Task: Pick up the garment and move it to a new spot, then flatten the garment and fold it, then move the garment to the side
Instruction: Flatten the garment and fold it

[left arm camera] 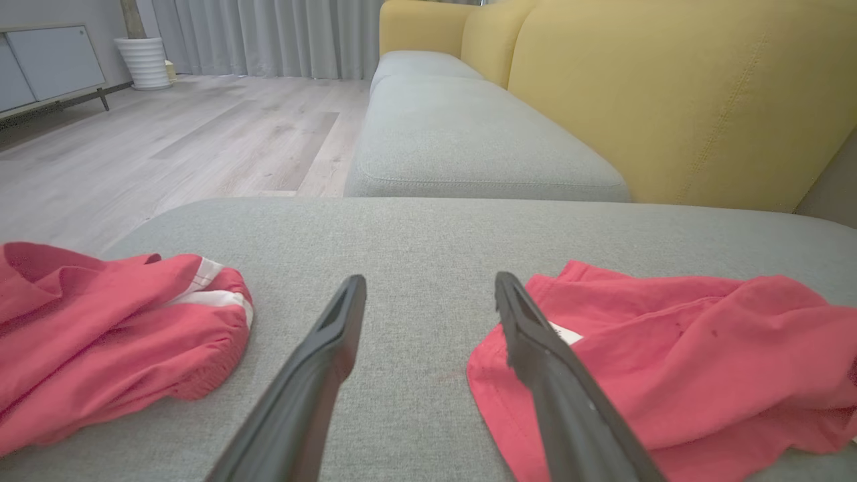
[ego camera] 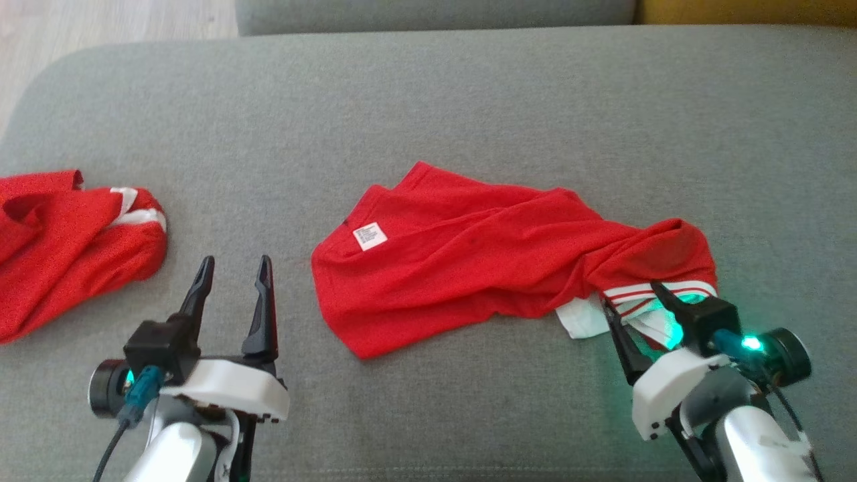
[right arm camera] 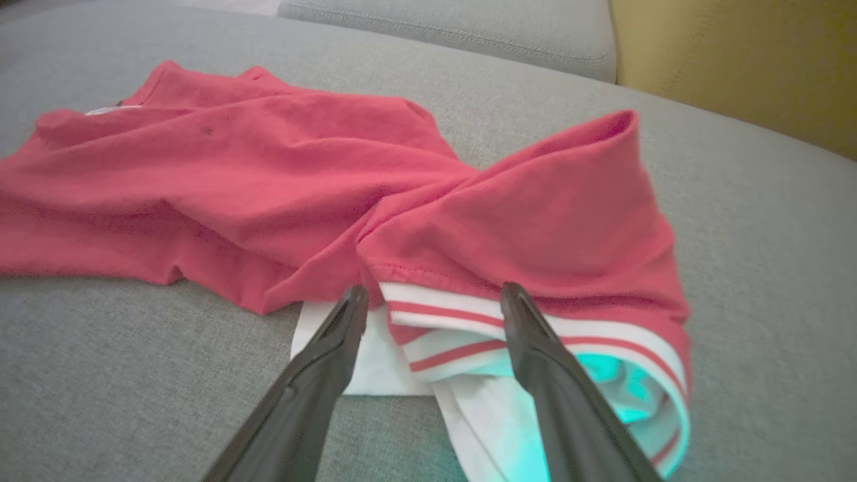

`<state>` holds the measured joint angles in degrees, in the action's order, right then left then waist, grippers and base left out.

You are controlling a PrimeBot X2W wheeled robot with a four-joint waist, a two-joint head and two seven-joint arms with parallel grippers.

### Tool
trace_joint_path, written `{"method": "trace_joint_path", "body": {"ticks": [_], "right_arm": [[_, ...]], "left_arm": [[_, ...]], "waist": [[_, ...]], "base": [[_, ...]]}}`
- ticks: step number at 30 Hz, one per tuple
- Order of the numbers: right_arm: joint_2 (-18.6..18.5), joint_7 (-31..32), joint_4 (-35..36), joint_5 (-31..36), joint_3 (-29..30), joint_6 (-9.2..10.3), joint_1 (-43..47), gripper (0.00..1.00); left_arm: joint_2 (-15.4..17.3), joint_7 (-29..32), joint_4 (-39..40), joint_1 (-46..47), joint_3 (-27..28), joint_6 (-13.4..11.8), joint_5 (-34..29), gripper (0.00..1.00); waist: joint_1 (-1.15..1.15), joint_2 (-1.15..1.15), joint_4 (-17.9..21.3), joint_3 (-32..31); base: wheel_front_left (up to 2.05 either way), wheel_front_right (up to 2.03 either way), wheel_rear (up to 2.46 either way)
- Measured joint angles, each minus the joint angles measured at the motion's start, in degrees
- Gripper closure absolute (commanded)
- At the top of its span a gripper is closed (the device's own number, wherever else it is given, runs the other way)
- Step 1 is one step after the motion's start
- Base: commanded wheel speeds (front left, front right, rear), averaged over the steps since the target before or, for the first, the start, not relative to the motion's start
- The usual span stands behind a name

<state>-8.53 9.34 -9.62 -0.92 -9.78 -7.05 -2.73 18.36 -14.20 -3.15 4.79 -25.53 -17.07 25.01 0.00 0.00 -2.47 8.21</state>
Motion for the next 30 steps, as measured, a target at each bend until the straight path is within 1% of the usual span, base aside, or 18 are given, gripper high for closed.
{"method": "trace_joint_path", "body": {"ticks": [4, 6, 7, 11, 16, 18, 21, 25, 30], "right_arm": [[-0.3, 0.0, -2.7, 1.4, -0.6, 0.00, -1.7, 0.00], [-0.2, -0.1, -3.5, 1.4, -0.2, 0.00, -2.2, 0.75], [-0.1, -0.3, -3.5, 1.4, 0.3, 0.00, -2.4, 1.00], [0.5, -1.6, -2.0, 1.3, 3.1, 0.00, -2.5, 1.00], [1.2, -2.9, 3.4, 0.3, 6.8, 0.00, -2.4, 1.00], [1.3, -2.9, 6.1, 0.3, 9.9, 0.00, -2.3, 1.00], [1.4, -2.8, 7.1, 0.3, 12.7, 0.00, -2.3, 1.00], [2.8, -2.9, 7.9, -1.0, 15.9, 0.00, -2.3, 1.00], [3.9, -3.9, 8.7, -2.4, 16.7, 0.00, -1.8, 1.00]], "left_arm": [[-0.7, 0.0, -0.8, 0.6, 0.1, 0.6, -0.4, 0.00], [-0.9, 0.0, -0.9, 0.8, 0.1, 1.0, -0.7, 0.00], [-1.0, 0.0, -1.0, 0.9, 0.2, 1.0, -0.9, 0.00], [-1.7, -0.1, -1.2, 1.7, 0.5, 1.0, -1.2, 0.00], [-2.4, -0.1, -1.1, 1.7, 1.4, 1.5, -1.8, 0.00], [-2.5, -0.1, -1.1, 1.7, 2.0, 2.0, -2.3, 0.00], [-2.8, -0.1, -1.1, 1.6, 2.2, 2.0, -2.8, 0.00], [-3.2, -0.1, -1.1, 1.6, 2.4, 2.7, -3.3, 0.00], [-3.5, -0.1, -1.1, 1.5, 2.8, 3.0, -3.4, 0.00]], "waist": [[0.00, 0.00, -0.8, 1.3], [0.00, 0.00, -0.9, 1.7], [0.00, 0.00, -0.9, 1.9], [0.00, 0.00, -0.7, 2.2], [0.00, 0.00, 0.3, 2.1], [0.00, 0.00, 0.7, 1.9], [0.00, 0.00, 1.0, 1.6], [0.00, 0.00, 1.0, 1.4], [0.00, 0.00, 1.1, 1.0]], "base": [[0.00, 0.00, 0.00], [0.00, 0.00, 0.00], [0.00, 0.00, 0.00], [0.00, 0.00, 0.00], [0.00, 0.00, 0.00], [0.00, 0.00, 0.00], [0.00, 0.00, 0.00], [0.00, 0.00, 0.00], [0.00, 0.00, 0.00]]}}
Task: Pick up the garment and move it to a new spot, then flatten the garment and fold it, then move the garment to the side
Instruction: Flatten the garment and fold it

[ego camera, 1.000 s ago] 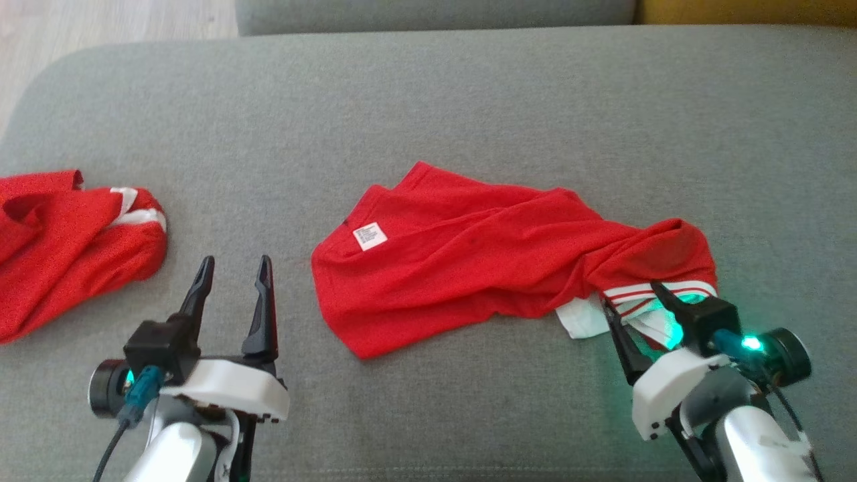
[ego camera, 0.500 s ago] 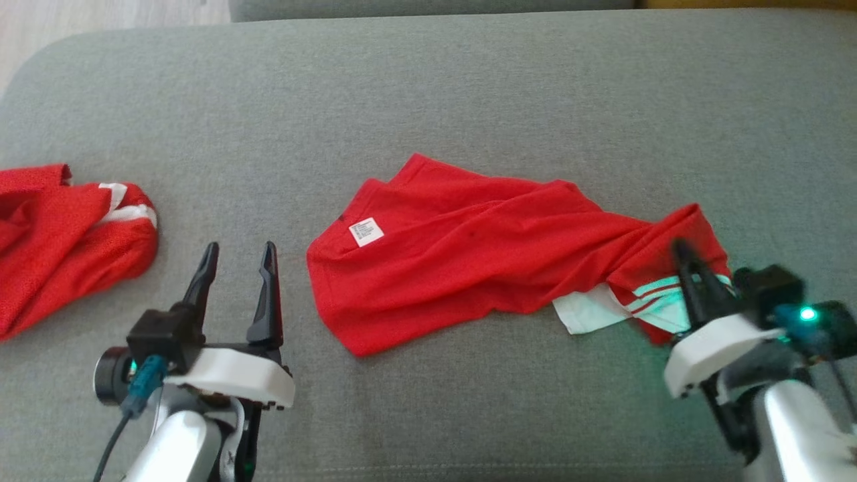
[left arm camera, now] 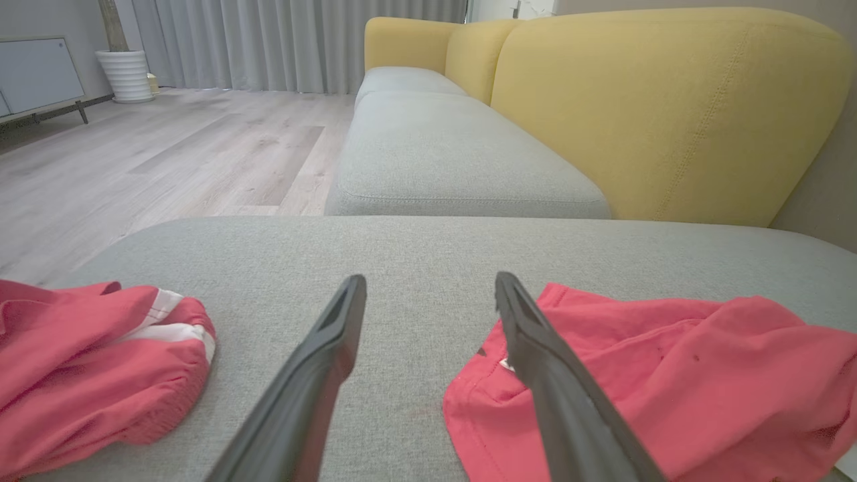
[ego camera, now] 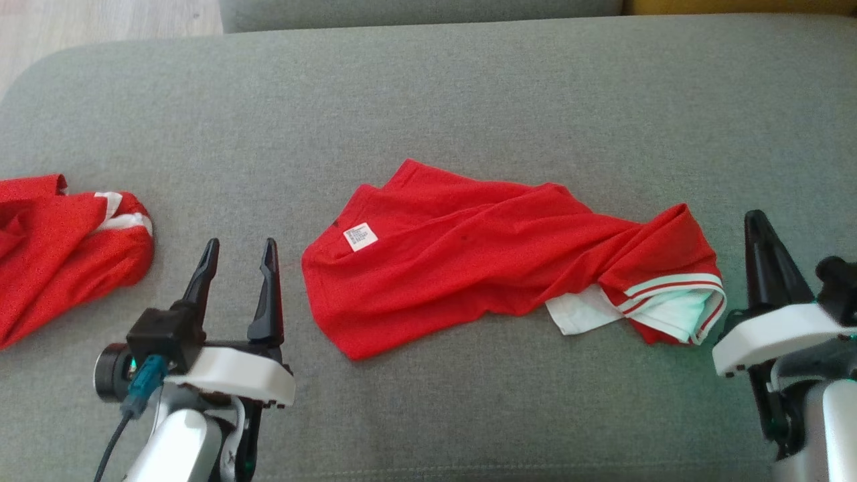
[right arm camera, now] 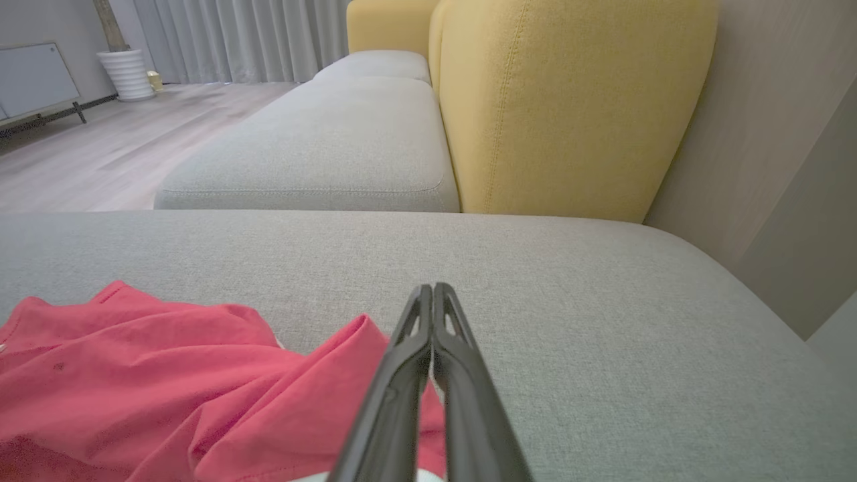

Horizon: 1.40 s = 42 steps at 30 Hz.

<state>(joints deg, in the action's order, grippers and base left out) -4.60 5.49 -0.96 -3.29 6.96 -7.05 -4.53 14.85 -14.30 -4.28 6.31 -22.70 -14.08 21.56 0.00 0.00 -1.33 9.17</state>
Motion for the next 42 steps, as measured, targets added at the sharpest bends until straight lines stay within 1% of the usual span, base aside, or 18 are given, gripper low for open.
{"method": "trace_joint_path", "body": {"ticks": [2, 3, 4, 10, 14, 20, 27, 32, 42], "right_arm": [[0.3, -0.4, 0.3, -0.4, 0.0, 0.00, 0.5, 1.00], [0.4, -0.7, 0.5, -0.6, 0.0, 0.00, 0.7, 0.56], [0.5, -1.1, 0.8, -0.8, -0.2, 0.00, 0.7, 0.00], [0.6, -3.1, 4.4, -1.9, -4.6, 0.00, 1.0, 0.00], [0.6, -3.4, 6.2, -2.2, -7.1, 0.00, 3.9, 0.00], [0.8, -2.8, 8.3, -2.2, -8.2, 0.00, 8.4, 0.00], [1.4, -1.3, 9.2, -2.7, -8.9, 0.00, 12.6, 0.00], [1.5, -0.9, 9.4, -2.7, -9.1, 0.00, 13.4, 0.00], [1.8, -0.9, 9.4, -2.7, -9.0, 0.00, 13.4, 0.00]], "left_arm": [[-0.1, 0.0, 0.0, -0.2, 0.3, 0.0, -0.3, 0.00], [-0.1, 0.0, -0.1, -0.3, 0.4, 0.0, -0.3, 0.00], [-0.1, 0.0, -0.1, -0.4, 0.6, 0.1, -0.3, 0.00], [-0.1, 0.0, -0.2, -2.0, 0.7, 0.5, -0.3, 0.00], [-0.1, 0.0, -0.4, -4.1, 0.4, 0.5, -0.3, 0.00], [-0.1, 0.2, -0.4, -5.4, -0.7, 0.8, -0.2, 0.00], [0.5, 1.1, -0.2, -7.6, -0.9, 0.9, -0.2, 0.00], [0.6, 1.2, 0.0, -8.7, -1.0, 0.4, 0.3, 0.00], [0.8, 1.6, 0.4, -8.7, -1.2, 0.3, 0.3, 0.00]], "waist": [[0.00, 0.00, 0.2, -0.4], [0.00, 0.00, 0.2, -0.6], [0.00, 0.00, 0.4, -0.8], [0.00, 0.00, 1.2, -2.7], [0.00, 0.00, 1.8, -4.3], [0.00, 0.00, 2.1, -6.6], [0.00, 0.00, 2.3, -9.1], [0.00, 0.00, 2.2, -9.5], [0.00, 0.00, 1.9, -9.2]], "base": [[0.00, 0.00, 0.00], [0.00, 0.00, 0.00], [0.00, 0.00, 0.00], [0.00, 0.00, 0.00], [0.00, 0.00, 0.00], [0.00, 0.00, 0.00], [0.00, 0.00, 0.00], [0.00, 0.00, 0.00], [0.00, 0.00, 0.00]]}}
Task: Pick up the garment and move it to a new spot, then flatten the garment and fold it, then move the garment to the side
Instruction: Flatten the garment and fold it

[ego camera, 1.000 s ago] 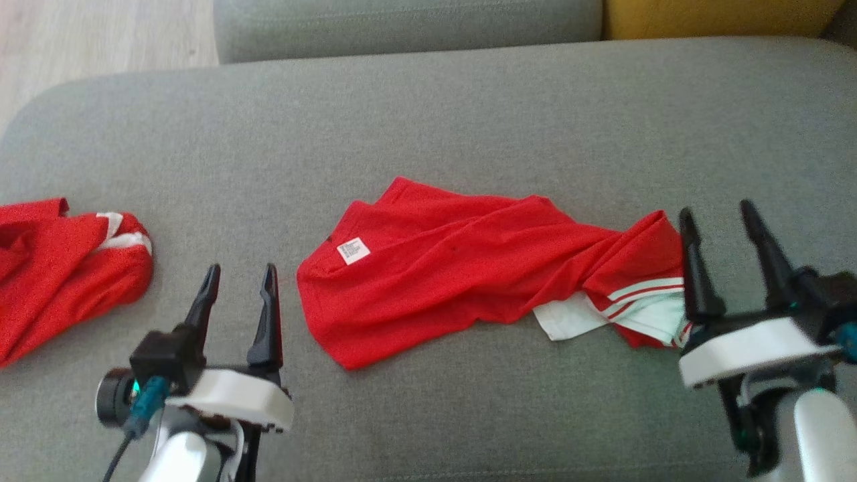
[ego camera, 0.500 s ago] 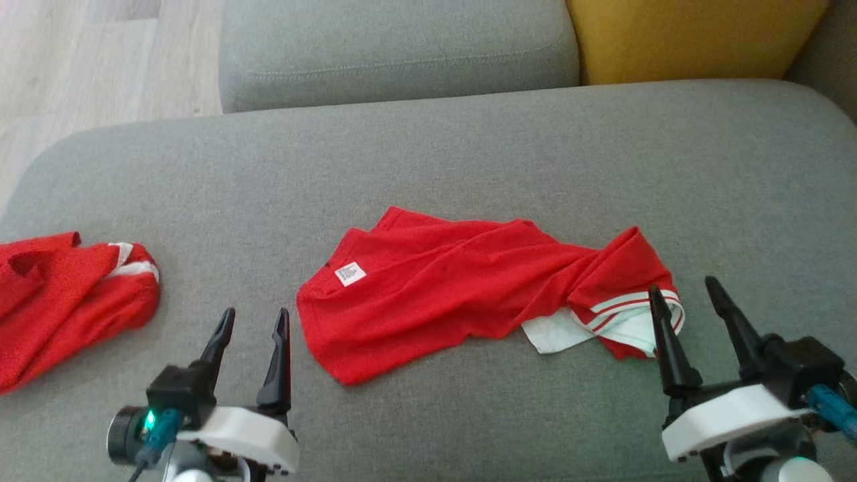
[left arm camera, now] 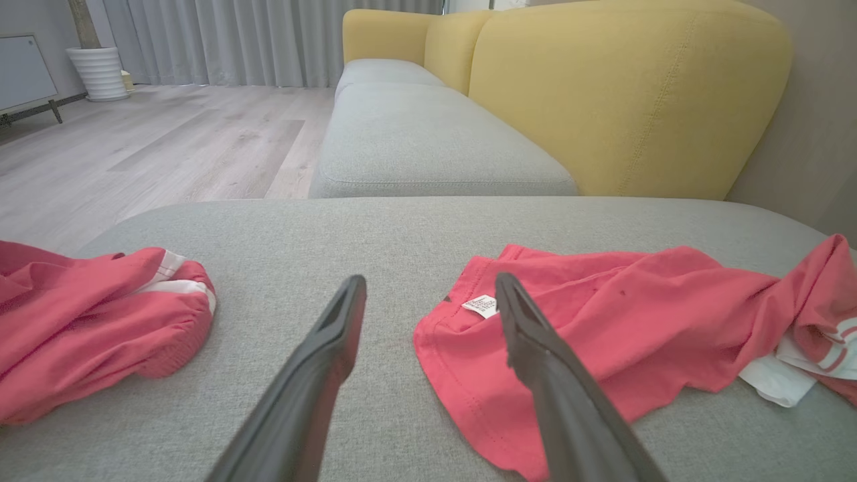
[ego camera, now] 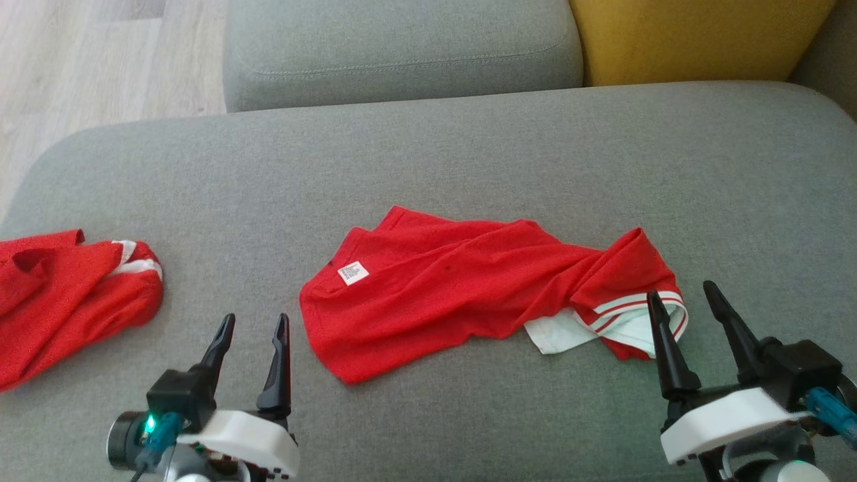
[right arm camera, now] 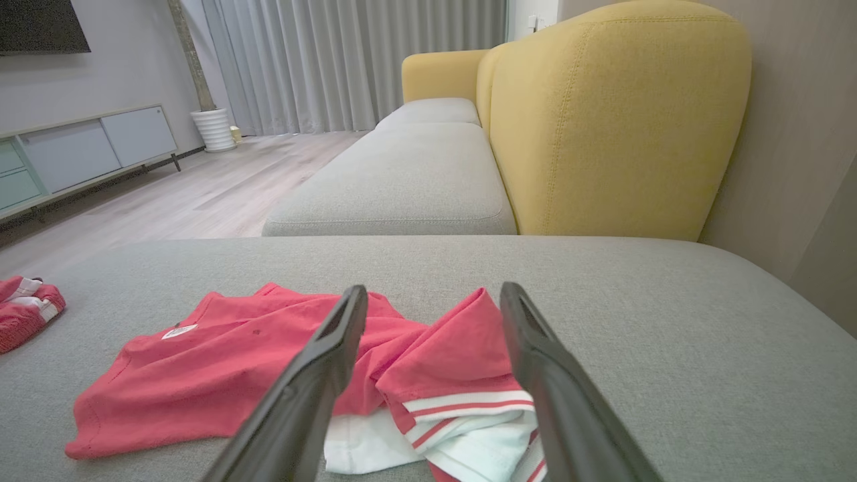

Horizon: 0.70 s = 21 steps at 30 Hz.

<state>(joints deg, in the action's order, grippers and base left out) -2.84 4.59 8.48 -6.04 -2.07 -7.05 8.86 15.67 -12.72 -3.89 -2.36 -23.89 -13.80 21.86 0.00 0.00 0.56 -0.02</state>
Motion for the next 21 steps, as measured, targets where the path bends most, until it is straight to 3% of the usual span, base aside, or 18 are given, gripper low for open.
{"method": "trace_joint_path", "body": {"ticks": [10, 21], "right_arm": [[0.0, 0.3, -1.6, 0.1, 0.4, 0.00, -0.3, 0.00], [-5.4, 2.5, -15.4, 3.5, -4.7, 0.00, -9.1, 0.00]], "left_arm": [[0.1, 0.0, 0.1, 0.3, -1.0, -0.1, 0.0, 0.00], [-1.4, -0.7, -0.3, 7.3, -2.2, 1.3, -0.1, 0.00]], "waist": [[0.00, 0.00, -0.8, 1.3], [0.00, 0.00, -4.1, 7.6]], "base": [[0.00, 0.00, 0.00], [0.00, 0.00, 0.00]]}}
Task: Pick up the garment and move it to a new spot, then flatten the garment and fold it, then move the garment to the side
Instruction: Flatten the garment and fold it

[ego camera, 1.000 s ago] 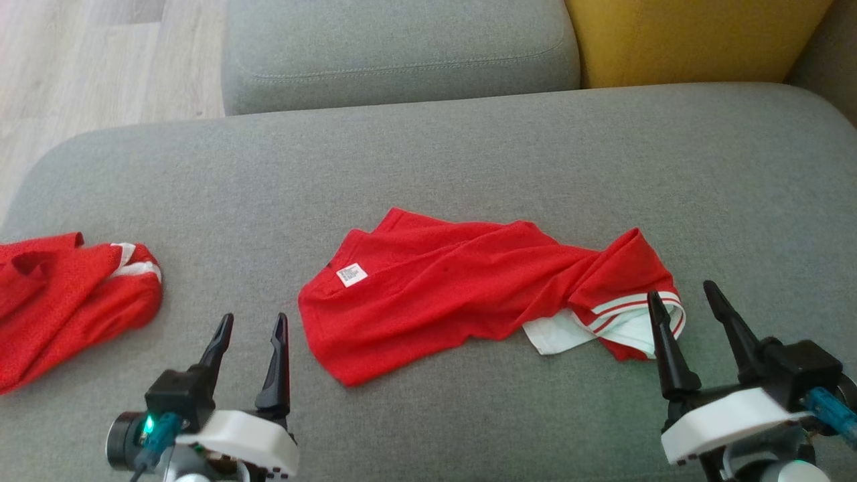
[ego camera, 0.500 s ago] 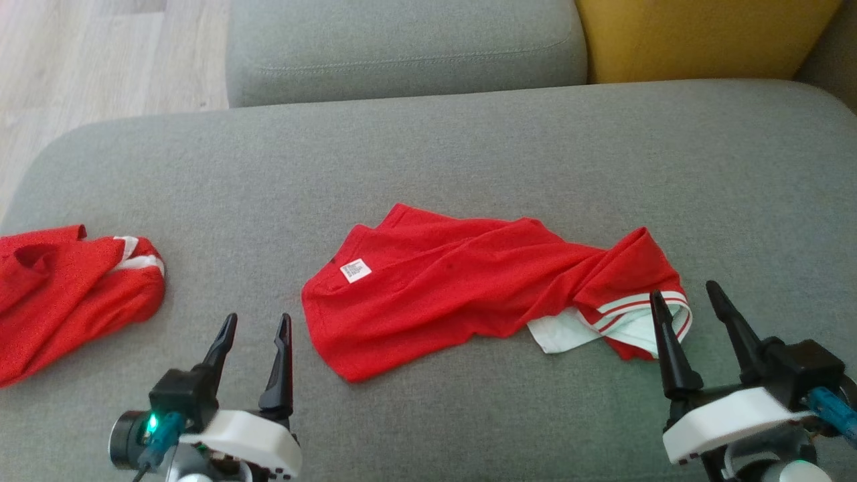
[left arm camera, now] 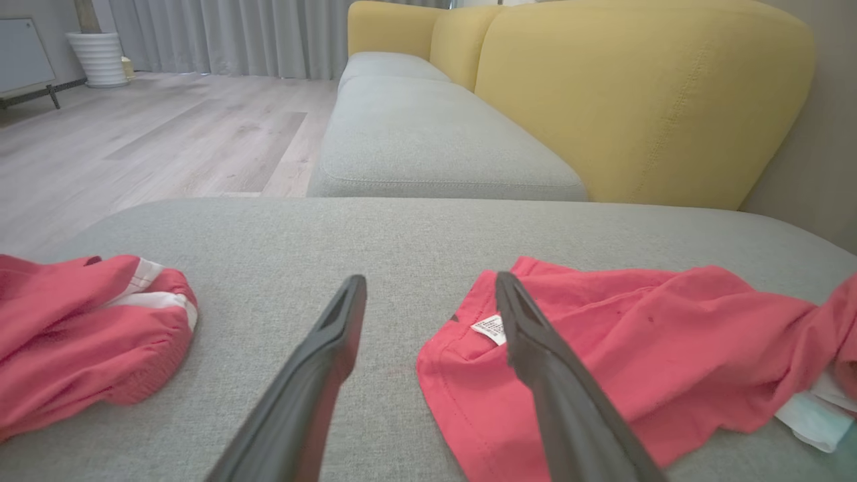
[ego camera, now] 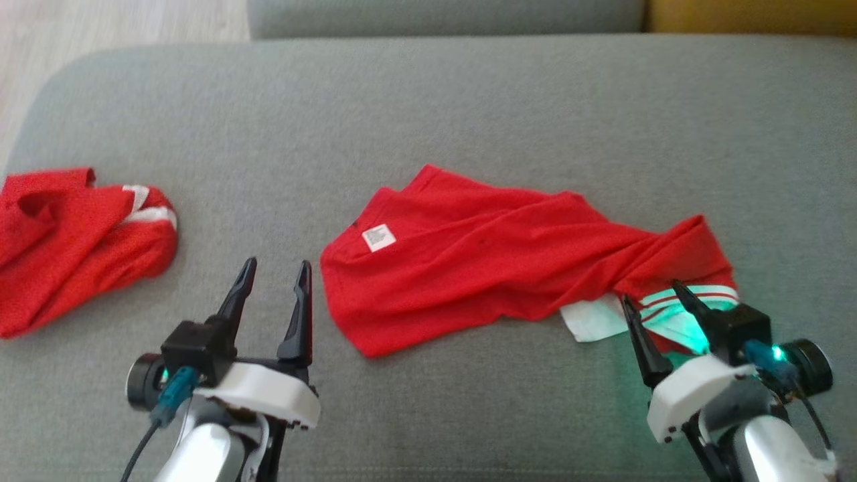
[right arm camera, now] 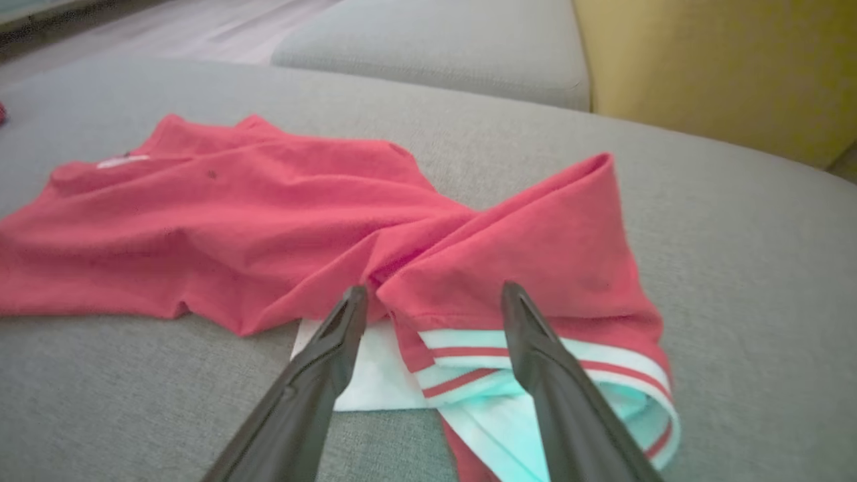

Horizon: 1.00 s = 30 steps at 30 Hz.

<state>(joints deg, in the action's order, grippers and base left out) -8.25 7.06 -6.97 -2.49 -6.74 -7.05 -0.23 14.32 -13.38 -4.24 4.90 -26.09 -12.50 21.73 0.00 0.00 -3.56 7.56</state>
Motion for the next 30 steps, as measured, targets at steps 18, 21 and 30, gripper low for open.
{"method": "trace_joint_path", "body": {"ticks": [18, 21, 30], "right_arm": [[-0.6, -0.6, -6.2, 3.9, 2.9, -0.01, -6.4, 1.00], [0.2, -0.9, -4.0, 3.5, 4.3, -0.01, -6.4, 1.00], [0.4, -3.2, 1.0, 2.4, 8.6, -0.01, -9.1, 1.00]], "left_arm": [[-1.8, -0.9, -2.5, 2.9, 1.4, 1.4, -1.0, 0.00], [-1.8, -0.9, -2.4, 2.9, 2.3, 1.4, -1.0, 0.00], [-2.0, -0.9, -2.0, 2.8, 2.9, 1.4, -2.0, 0.00]], "waist": [[0.00, 0.00, -1.2, 4.1], [0.00, 0.00, -0.6, 3.9], [0.00, 0.00, 0.5, 2.8]], "base": [[0.00, 0.00, 0.00], [0.00, 0.00, 0.00], [0.00, 0.00, 0.00]]}}
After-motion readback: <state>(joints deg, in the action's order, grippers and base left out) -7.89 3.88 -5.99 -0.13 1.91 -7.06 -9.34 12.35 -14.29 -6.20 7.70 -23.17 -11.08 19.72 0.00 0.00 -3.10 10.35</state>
